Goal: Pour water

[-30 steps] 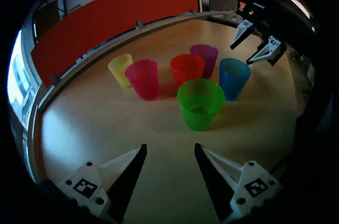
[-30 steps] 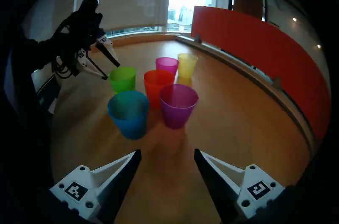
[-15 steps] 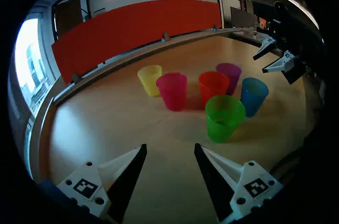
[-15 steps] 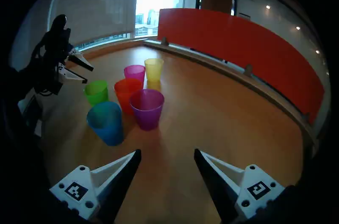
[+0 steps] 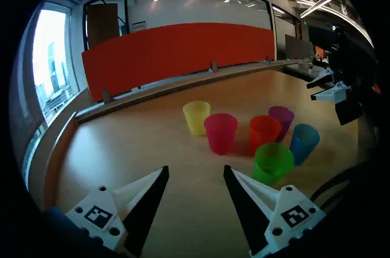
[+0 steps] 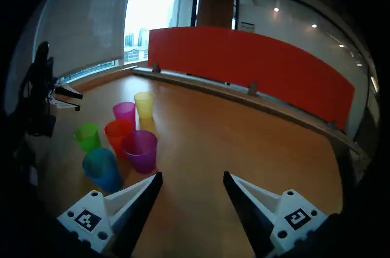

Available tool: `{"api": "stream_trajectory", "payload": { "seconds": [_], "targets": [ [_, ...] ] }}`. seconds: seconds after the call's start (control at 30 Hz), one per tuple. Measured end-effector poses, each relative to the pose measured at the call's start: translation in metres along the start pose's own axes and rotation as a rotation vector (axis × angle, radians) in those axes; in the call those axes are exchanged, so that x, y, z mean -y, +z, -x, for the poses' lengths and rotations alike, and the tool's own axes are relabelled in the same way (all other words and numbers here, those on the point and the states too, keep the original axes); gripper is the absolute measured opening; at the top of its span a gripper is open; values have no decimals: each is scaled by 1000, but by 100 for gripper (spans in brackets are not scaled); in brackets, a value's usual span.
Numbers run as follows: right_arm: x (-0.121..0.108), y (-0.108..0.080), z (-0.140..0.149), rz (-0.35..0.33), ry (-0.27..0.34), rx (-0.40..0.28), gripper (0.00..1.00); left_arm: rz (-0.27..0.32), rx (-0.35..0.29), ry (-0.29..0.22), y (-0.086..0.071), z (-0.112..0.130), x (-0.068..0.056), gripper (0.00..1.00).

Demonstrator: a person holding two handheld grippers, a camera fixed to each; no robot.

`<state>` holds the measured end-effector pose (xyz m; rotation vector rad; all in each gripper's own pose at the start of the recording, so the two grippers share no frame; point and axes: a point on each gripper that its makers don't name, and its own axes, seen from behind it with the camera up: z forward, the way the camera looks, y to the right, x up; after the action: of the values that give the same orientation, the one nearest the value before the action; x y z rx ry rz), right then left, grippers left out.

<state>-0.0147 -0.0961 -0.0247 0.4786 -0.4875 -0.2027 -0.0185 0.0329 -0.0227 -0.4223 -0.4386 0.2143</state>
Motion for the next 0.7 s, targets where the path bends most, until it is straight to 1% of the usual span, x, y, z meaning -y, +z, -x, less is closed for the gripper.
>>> {"api": "stream_trajectory", "payload": {
  "seconds": [0.17, 0.27, 0.47, 0.57, 0.7],
  "targets": [
    [-13, -1, -9, 71, 45, -26, 97, -44, -51, -10, 0, -12, 11, 83],
    [-22, -2, -14, 116, 68, -47, 97, -64, -87, -25, -1, -21, 16, 83],
    [-39, -5, -26, 186, 114, -106, 97, -87, -150, -82, -3, -37, 22, 83],
    [-48, -8, -33, 223, 131, -147, 97, -116, -174, -100, -3, -42, 29, 83],
    [-57, -13, -41, 271, 146, -196, 97, -137, -202, -126, -3, -47, 33, 83]
  ]
}}
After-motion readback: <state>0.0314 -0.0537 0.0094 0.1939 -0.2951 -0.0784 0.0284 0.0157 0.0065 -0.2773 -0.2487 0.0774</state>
